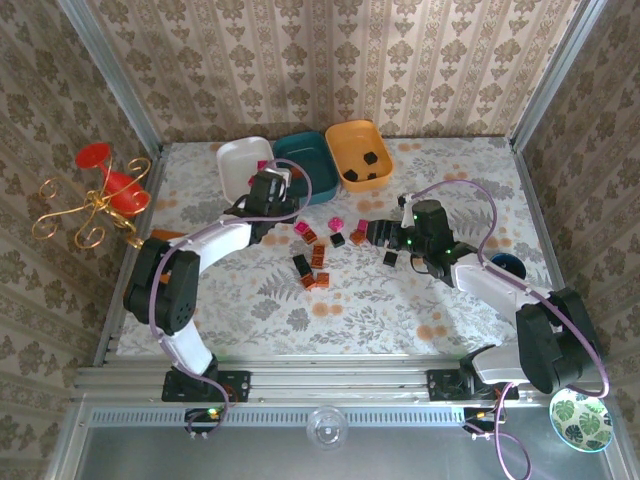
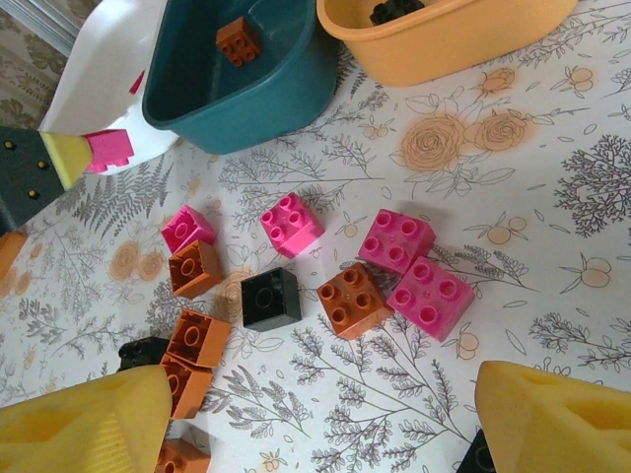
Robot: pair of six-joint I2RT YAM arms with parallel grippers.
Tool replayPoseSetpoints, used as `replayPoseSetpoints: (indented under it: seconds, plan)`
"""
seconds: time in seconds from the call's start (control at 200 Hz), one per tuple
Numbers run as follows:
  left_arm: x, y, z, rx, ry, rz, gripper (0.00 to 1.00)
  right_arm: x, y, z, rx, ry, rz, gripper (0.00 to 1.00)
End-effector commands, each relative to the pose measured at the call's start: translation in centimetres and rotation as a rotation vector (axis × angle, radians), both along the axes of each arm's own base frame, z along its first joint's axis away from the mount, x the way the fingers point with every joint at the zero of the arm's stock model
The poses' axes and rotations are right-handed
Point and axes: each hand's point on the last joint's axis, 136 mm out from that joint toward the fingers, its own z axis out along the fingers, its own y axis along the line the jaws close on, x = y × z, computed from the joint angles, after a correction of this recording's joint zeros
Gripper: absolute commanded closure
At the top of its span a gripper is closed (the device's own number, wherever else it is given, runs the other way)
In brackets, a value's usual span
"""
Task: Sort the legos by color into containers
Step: Place the lego in the container.
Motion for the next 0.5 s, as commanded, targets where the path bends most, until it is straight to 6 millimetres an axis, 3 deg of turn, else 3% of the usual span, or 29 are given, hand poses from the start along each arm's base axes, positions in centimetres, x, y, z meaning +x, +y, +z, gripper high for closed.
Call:
replayPoseSetpoints:
  seconds: [0.0, 0.08, 0.1, 0.3, 0.495]
  plan:
    - [-0.1, -0.2, -0.3, -0.013, 0.008, -0.02, 0.62, 0.3, -0.1, 0.8, 0.004, -0.033, -0.005, 0.18]
    - [0.5, 0.2, 0.6, -0.02, -0.011, -0.009, 0.62, 0.3, -0.3, 0.8, 0.002, -0.036, -0.009, 0.18]
    - [1.2, 1.4, 0.9, -0.021, -0.015, 0.019, 0.62, 0.3, -0.3, 0.8, 0.0, -0.037, -0.009, 0.18]
    - [5.0, 5.7, 3.6, -0.043, -0.068, 0.124, 0.63, 0.3, -0.3, 0.7, 0.004, -0.037, -0.009, 0.18]
    - [9.9, 8.9, 3.2, -0.032, -0.058, 0.206, 0.63, 0.1, -0.3, 1.1, 0.01, -0.041, -0.008, 0.18]
